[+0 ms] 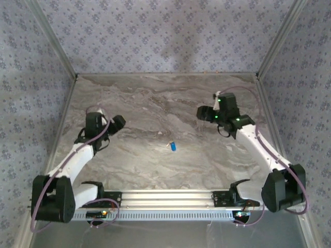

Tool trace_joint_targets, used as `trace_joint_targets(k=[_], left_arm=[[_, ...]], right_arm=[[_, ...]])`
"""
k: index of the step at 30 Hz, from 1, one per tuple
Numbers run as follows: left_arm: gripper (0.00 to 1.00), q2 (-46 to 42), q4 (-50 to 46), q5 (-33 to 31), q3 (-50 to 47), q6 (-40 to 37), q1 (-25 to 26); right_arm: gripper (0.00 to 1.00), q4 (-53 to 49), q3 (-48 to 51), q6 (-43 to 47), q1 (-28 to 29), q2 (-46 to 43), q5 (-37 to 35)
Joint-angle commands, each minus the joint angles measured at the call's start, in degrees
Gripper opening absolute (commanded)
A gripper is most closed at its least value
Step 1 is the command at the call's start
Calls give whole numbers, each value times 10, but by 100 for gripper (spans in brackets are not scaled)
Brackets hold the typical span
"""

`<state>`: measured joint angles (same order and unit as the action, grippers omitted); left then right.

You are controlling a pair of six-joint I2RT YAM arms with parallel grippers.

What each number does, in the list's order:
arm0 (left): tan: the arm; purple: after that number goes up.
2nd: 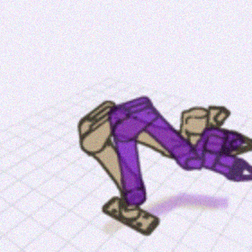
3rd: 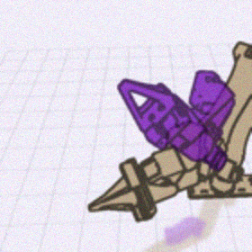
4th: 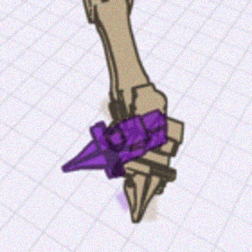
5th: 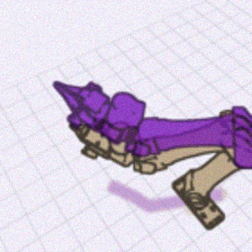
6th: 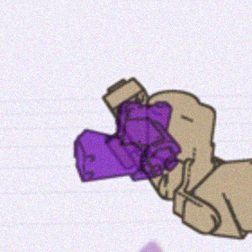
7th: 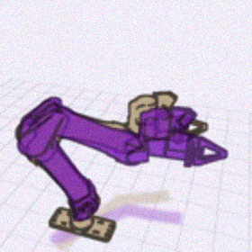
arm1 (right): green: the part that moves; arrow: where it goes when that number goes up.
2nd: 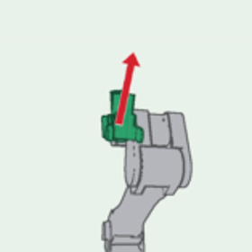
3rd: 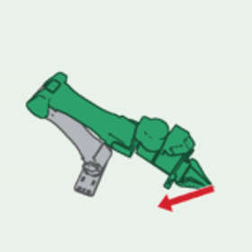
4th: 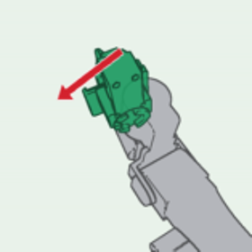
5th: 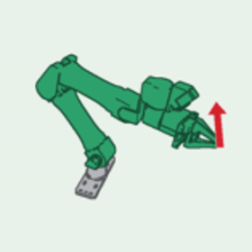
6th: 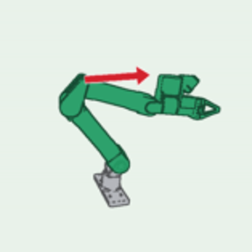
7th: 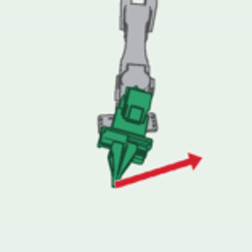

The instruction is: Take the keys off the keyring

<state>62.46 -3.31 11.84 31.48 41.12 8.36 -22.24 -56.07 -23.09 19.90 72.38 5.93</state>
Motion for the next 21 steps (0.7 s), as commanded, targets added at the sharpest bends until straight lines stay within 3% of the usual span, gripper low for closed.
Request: trace_joint_targets(k=[1, 8, 14, 21], left_arm=[[87, -60, -76, 33, -18, 16, 39], [87, -181, -122, 21, -78, 37, 78], [87, -218, -139, 22, -104, 54, 88], [87, -228, -127, 30, -121, 59, 108]], right_arm=[[74, -98, -31, 19, 74, 33, -48], [54, -202, -151, 11, 193, 186, -137], [48, -282, -245, 3, 252, 310, -168], [46, -316, -304, -7, 283, 384, -171]])
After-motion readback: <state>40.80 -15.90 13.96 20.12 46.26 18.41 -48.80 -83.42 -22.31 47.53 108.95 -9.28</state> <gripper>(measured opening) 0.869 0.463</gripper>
